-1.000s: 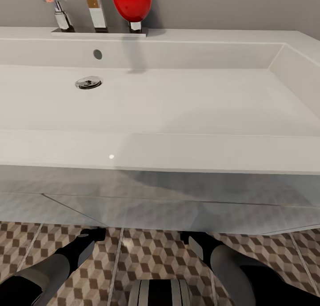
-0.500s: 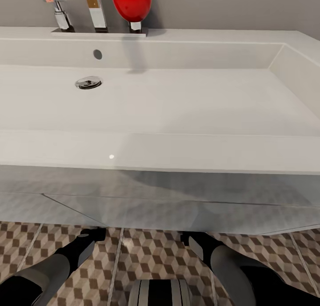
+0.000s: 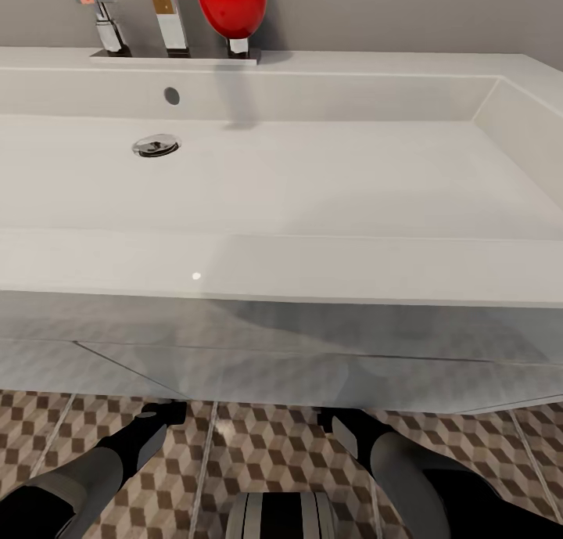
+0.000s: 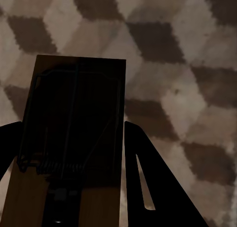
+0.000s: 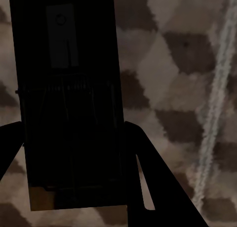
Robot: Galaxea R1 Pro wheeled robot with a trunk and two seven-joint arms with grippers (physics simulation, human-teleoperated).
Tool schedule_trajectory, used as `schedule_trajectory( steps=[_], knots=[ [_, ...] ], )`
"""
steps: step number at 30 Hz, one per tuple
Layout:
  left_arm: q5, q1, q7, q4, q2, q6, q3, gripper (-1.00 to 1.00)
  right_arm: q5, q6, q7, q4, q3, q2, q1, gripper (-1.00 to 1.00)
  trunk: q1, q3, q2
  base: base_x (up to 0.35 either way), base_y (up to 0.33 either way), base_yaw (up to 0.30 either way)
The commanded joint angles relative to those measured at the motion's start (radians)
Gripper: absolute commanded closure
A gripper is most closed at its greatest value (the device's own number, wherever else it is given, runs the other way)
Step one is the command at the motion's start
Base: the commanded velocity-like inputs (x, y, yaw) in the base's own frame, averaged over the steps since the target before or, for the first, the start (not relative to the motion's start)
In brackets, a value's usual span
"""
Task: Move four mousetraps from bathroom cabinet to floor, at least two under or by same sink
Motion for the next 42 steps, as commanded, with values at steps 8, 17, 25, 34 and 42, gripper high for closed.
schedule_trajectory(
  steps=[8,17,25,34,42],
  knots=[
    [0.006,0.0,0.005,-0.003,0.001,0.005,-0.008,1.0,0.006,0.008,-0.002,-0.007,-0.007,0.001,-0.067,1.0,0.0,0.0,0.0,0.0,0.0,0.0],
    [0.005,0.0,0.005,-0.003,0.001,0.005,-0.008,1.0,0.007,0.007,-0.002,-0.007,-0.007,0.001,-0.067,1.0,0.0,0.0,0.0,0.0,0.0,0.0],
    [0.006,0.0,0.005,-0.003,0.001,0.005,-0.008,1.0,0.007,0.006,-0.002,-0.007,-0.007,0.001,-0.067,1.0,0.0,-0.004,0.0,0.0,0.0,0.0],
    [0.006,0.0,0.005,-0.003,0.001,0.005,-0.008,1.0,0.007,0.006,-0.002,-0.008,-0.007,0.001,-0.067,1.0,0.0,-0.008,0.0,0.0,0.0,0.0],
    [0.005,0.0,0.005,-0.003,0.001,0.005,-0.008,1.0,0.007,0.006,-0.002,-0.008,-0.007,0.001,-0.067,1.0,0.0,-0.016,0.0,0.0,0.0,0.0]
  ],
)
